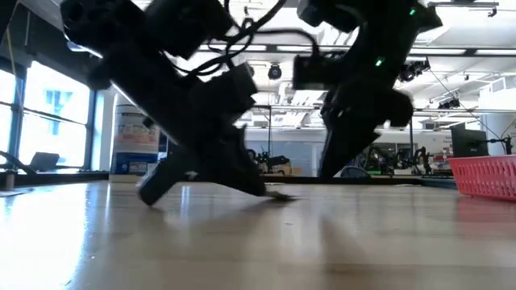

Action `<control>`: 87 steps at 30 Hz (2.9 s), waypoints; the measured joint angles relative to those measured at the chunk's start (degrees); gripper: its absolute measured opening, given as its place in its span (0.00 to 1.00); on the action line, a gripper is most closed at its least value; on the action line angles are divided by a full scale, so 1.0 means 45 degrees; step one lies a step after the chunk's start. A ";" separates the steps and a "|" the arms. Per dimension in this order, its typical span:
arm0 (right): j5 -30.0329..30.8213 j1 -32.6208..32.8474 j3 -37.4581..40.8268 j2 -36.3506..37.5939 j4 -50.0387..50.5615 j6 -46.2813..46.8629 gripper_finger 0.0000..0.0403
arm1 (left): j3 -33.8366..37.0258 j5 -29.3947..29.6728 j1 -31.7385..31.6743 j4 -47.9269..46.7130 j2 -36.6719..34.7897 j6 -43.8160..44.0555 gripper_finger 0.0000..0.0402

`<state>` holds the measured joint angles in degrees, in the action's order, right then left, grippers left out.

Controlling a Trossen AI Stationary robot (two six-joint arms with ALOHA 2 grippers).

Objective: Pick & Place First Aid Supplies
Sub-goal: Put the ointment pack into the left red bin

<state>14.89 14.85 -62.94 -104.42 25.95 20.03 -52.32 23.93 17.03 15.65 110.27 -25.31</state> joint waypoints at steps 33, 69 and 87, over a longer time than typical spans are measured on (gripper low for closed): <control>0.2351 0.1369 0.0000 0.3400 0.1025 0.0635 0.08 | -0.2627 -0.2311 0.9192 -1.6469 -0.8458 1.7962 0.00; 0.1391 -0.0262 0.0009 0.3391 0.0323 -0.1017 0.17 | -0.2607 -0.2172 1.1547 -2.0110 -0.3917 2.4662 0.03; 0.0906 -0.0307 0.0010 0.3391 -0.0417 -0.1230 0.21 | -0.2607 -0.1606 1.1547 -1.9770 -0.3941 2.4647 0.04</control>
<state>18.97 13.47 -62.89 -89.17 24.08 14.50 -64.05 16.70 68.99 -73.32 92.53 85.60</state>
